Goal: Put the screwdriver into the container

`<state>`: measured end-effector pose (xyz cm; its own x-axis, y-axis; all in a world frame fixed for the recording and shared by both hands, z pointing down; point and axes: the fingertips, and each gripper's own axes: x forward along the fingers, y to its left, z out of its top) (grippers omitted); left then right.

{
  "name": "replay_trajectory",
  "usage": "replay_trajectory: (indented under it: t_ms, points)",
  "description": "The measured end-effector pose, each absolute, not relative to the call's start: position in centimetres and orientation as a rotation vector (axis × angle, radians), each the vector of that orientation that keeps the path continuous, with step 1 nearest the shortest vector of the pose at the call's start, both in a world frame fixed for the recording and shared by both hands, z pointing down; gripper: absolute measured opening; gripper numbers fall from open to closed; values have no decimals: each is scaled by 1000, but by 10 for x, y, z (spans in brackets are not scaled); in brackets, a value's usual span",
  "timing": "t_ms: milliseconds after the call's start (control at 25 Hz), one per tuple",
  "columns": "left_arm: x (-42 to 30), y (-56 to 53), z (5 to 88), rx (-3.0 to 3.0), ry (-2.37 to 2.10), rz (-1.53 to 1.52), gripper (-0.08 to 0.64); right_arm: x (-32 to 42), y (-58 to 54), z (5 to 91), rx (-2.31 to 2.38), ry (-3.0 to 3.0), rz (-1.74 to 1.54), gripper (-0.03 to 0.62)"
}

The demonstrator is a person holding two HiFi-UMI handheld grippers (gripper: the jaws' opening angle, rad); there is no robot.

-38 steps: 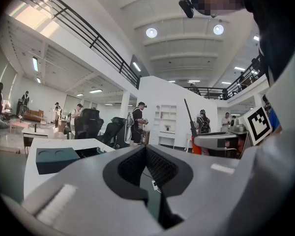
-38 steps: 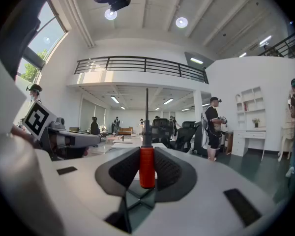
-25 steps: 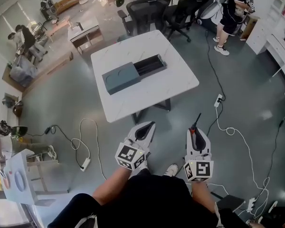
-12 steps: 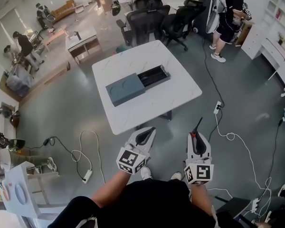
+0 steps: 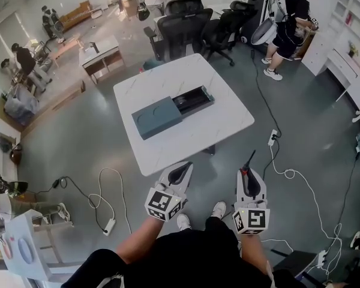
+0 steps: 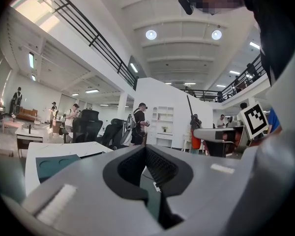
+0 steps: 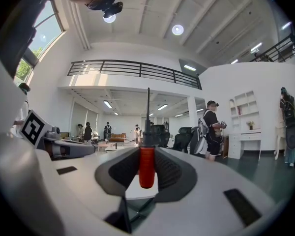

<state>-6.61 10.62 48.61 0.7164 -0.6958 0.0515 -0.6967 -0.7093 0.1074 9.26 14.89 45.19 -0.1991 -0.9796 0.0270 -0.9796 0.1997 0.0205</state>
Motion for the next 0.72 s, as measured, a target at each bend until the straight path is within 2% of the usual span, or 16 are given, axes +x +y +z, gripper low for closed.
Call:
replay_trajectory:
  t_ms: [720]
  points:
    - [18, 48, 481, 2770, -1222, 25, 8, 173, 80, 455, 1852, -2492, 13, 95]
